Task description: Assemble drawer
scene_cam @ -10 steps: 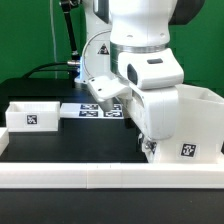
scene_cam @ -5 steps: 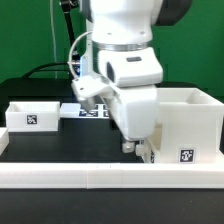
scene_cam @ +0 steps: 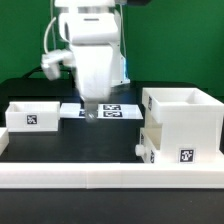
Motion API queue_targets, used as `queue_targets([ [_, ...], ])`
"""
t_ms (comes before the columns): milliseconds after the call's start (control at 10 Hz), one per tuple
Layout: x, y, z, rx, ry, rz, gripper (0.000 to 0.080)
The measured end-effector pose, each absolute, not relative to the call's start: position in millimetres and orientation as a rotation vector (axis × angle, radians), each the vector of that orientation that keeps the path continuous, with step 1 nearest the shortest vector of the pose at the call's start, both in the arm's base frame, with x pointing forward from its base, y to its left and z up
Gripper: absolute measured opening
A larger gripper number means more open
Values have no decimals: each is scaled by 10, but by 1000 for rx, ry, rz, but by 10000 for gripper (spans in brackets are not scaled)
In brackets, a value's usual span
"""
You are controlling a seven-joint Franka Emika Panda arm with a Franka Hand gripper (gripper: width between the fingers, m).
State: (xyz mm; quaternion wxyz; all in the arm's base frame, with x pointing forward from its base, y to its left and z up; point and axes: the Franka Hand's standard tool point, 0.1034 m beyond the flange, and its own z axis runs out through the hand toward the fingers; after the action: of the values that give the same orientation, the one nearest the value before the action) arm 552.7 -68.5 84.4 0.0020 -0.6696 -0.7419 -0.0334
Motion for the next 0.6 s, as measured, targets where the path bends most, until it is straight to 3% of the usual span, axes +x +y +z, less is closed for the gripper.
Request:
queue_targets([
  [100,5382,-767,806,-2125,-2286,-98,649],
  [600,5418,-771,796,-2130,-2287,-92,649],
])
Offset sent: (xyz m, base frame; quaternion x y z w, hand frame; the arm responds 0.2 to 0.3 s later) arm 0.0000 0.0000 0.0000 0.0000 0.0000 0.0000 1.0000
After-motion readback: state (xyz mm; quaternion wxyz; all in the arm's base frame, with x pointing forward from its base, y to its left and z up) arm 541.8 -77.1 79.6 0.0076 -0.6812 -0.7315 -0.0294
